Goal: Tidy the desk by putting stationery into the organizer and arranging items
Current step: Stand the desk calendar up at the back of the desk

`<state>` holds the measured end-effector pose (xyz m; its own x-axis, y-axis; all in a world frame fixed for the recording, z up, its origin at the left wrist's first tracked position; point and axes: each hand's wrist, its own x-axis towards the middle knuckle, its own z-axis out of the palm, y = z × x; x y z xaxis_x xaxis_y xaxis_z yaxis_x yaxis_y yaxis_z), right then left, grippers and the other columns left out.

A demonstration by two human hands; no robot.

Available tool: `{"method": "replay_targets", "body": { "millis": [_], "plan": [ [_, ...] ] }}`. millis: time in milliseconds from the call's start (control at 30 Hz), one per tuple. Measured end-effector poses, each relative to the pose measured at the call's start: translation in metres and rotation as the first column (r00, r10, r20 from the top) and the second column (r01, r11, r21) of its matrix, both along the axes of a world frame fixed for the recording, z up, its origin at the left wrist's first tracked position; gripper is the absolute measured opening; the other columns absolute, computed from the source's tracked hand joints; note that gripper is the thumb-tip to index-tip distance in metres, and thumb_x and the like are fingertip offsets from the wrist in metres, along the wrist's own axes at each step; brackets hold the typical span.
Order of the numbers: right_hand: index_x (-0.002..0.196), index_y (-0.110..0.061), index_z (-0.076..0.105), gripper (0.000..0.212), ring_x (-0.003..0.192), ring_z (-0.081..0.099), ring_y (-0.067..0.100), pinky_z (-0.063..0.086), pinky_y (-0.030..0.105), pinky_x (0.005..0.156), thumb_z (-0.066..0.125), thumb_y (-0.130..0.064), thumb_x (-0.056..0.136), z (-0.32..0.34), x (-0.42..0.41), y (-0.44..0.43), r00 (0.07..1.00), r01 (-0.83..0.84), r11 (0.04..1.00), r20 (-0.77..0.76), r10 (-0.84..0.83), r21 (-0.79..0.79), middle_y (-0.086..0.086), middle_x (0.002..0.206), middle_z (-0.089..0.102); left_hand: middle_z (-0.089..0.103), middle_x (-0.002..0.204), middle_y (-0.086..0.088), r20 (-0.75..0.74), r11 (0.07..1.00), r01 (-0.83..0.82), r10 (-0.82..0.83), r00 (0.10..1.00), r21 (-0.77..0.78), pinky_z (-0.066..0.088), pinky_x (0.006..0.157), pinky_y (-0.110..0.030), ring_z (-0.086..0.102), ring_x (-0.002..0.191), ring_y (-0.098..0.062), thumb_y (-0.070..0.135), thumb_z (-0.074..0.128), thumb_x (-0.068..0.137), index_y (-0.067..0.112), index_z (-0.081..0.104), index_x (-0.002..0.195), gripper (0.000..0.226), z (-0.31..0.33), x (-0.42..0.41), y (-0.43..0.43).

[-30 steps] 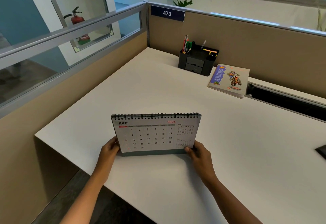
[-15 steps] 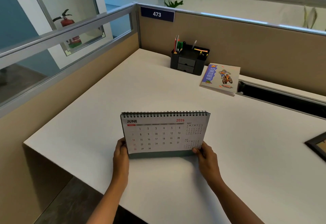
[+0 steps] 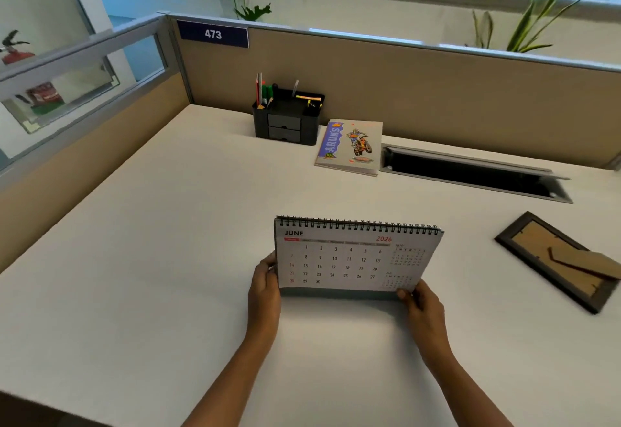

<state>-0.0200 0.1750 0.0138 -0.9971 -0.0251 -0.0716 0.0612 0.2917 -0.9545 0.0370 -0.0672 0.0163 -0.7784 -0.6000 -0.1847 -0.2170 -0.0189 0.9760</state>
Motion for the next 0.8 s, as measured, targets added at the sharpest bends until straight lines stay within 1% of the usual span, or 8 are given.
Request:
{"method": "replay_targets", "body": {
  "millis": [100, 200, 333, 433, 533, 633, 733, 800],
  "plan": [
    [0.110, -0.023, 0.054, 0.031, 0.102, 0.054, 0.016, 0.042, 0.029, 0.091, 0.049, 0.003, 0.094, 0.004, -0.004, 0.011, 1.000, -0.004, 1.000, 0.014, 0.004, 0.028, -0.013, 0.105, 0.058, 0.052, 0.111, -0.005, -0.005, 0.991, -0.004, 0.003, 1.000, -0.131, 0.047, 0.066, -0.013, 0.056, 0.100, -0.017, 0.007, 0.032, 0.098, 0.016, 0.056, 0.107, 0.027, 0.004, -0.011, 0.008],
    [0.112, -0.023, 0.054, 0.032, 0.101, 0.055, 0.012, 0.040, 0.023, 0.088, 0.049, 0.002, 0.094, 0.003, -0.005, 0.019, 0.999, -0.035, 0.998, 0.015, 0.034, 0.054, -0.013, 0.108, 0.058, 0.061, 0.103, -0.002, 0.003, 0.990, 0.042, -0.042, 0.999, -0.136, 0.046, 0.059, -0.007, 0.057, 0.096, -0.017, 0.008, 0.030, 0.099, 0.018, 0.057, 0.108, 0.030, 0.001, -0.012, 0.010],
    [0.112, -0.028, 0.051, 0.031, 0.098, 0.056, 0.001, 0.043, 0.008, 0.075, 0.050, -0.002, 0.095, 0.006, -0.009, 0.021, 0.997, -0.075, 0.993, 0.000, 0.075, 0.091, -0.018, 0.108, 0.060, 0.063, 0.103, 0.000, 0.043, 0.991, 0.092, -0.088, 0.995, -0.097, 0.044, 0.069, -0.011, 0.058, 0.098, -0.018, 0.017, 0.029, 0.102, 0.025, 0.057, 0.109, 0.030, -0.003, -0.008, 0.009],
    [0.117, -0.027, 0.048, 0.030, 0.098, 0.053, -0.007, 0.043, 0.002, 0.073, 0.050, -0.005, 0.096, 0.009, -0.010, 0.019, 0.995, -0.097, 0.991, 0.004, 0.097, 0.089, -0.022, 0.109, 0.057, 0.063, 0.103, -0.002, 0.080, 0.990, 0.105, -0.098, 0.992, -0.093, 0.047, 0.073, -0.019, 0.058, 0.099, -0.021, 0.019, 0.027, 0.102, 0.027, 0.057, 0.106, 0.031, -0.004, -0.009, 0.010],
    [0.120, -0.027, 0.045, 0.030, 0.095, 0.054, -0.006, 0.045, 0.005, 0.072, 0.050, -0.008, 0.097, 0.008, -0.012, 0.019, 0.994, -0.108, 0.989, 0.025, 0.106, 0.104, -0.022, 0.109, 0.056, 0.063, 0.105, -0.006, 0.095, 0.990, 0.099, -0.090, 0.991, -0.103, 0.050, 0.077, -0.025, 0.057, 0.099, -0.025, 0.018, 0.026, 0.102, 0.026, 0.057, 0.104, 0.032, -0.002, -0.010, 0.012],
    [0.121, -0.023, 0.049, 0.030, 0.092, 0.057, -0.005, 0.047, 0.009, 0.071, 0.052, -0.008, 0.096, 0.008, -0.016, 0.021, 0.996, -0.087, 0.989, 0.032, 0.084, 0.116, -0.016, 0.108, 0.059, 0.062, 0.103, -0.003, 0.066, 0.988, 0.111, -0.105, 0.992, -0.104, 0.048, 0.069, -0.015, 0.057, 0.098, -0.024, 0.014, 0.025, 0.102, 0.026, 0.055, 0.104, 0.032, -0.002, -0.007, 0.016],
    [0.113, -0.022, 0.054, 0.024, 0.090, 0.057, -0.003, 0.045, 0.011, 0.073, 0.056, -0.008, 0.094, 0.007, -0.017, 0.025, 0.998, -0.056, 0.993, 0.033, 0.053, 0.103, -0.014, 0.104, 0.061, 0.062, 0.097, 0.004, 0.001, 0.991, 0.118, -0.118, 0.993, -0.069, 0.048, 0.062, -0.006, 0.058, 0.095, -0.018, 0.016, 0.026, 0.103, 0.028, 0.055, 0.102, 0.032, 0.003, -0.004, 0.021],
    [0.107, -0.024, 0.055, 0.022, 0.089, 0.057, 0.001, 0.044, 0.013, 0.071, 0.058, -0.008, 0.092, 0.005, -0.014, 0.029, 0.999, -0.035, 0.996, 0.019, 0.034, 0.085, -0.019, 0.099, 0.060, 0.064, 0.097, 0.007, -0.050, 0.991, 0.129, -0.131, 0.990, -0.043, 0.048, 0.066, -0.007, 0.060, 0.095, -0.011, 0.015, 0.027, 0.102, 0.031, 0.056, 0.098, 0.034, 0.005, -0.004, 0.023]
  ]
}}
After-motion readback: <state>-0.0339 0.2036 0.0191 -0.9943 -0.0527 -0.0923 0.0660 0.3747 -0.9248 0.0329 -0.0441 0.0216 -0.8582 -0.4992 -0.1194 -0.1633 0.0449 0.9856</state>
